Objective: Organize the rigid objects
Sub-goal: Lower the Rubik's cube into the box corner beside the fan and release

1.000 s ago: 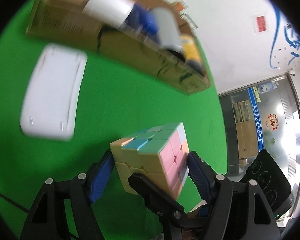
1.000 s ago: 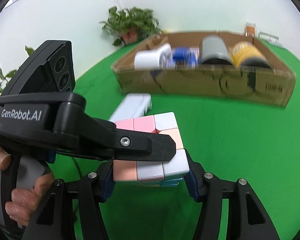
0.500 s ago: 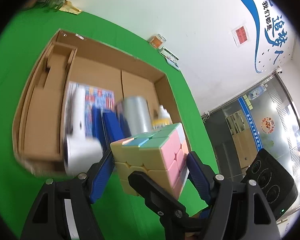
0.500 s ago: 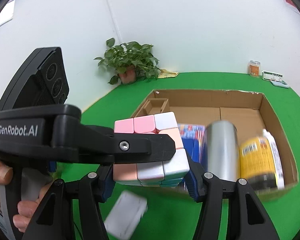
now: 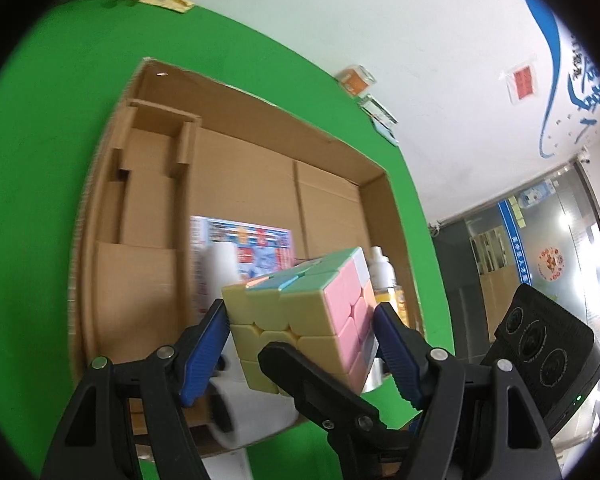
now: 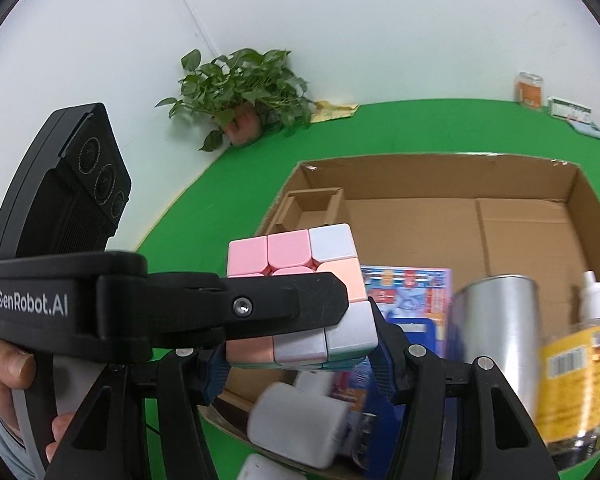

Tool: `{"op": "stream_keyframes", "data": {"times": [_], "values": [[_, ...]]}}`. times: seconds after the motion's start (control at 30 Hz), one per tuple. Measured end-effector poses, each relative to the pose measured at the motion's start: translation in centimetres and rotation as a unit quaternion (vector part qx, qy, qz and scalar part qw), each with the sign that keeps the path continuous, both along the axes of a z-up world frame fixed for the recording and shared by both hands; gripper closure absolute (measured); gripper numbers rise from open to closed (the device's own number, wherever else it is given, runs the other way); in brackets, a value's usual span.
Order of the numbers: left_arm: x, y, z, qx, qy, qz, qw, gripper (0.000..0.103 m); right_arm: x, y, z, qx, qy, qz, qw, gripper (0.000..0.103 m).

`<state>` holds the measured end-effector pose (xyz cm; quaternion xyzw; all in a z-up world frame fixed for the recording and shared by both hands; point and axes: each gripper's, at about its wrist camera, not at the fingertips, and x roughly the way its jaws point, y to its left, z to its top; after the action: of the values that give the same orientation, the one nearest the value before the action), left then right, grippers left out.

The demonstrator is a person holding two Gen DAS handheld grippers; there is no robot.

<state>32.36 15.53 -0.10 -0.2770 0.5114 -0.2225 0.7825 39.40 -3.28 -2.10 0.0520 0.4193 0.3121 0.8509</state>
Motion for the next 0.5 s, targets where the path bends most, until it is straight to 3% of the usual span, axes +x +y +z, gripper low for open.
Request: {"op": "stream_keyframes", "data": {"times": [0.3, 0.5], "values": [[-1.7, 5.2, -2.7, 0.005, 0.033, 0.06, 0.9977, 0.03, -1.0, 5.5, -3.3, 0.001, 0.041, 0.046, 0.998, 0.047], [-2.2, 5.9, -2.7, 0.027, 0.032, 0.06, 0.9973, 0.03, -1.7, 6.8, -4.2, -0.006, 0.04, 0.067, 0.997, 0.047]]}}
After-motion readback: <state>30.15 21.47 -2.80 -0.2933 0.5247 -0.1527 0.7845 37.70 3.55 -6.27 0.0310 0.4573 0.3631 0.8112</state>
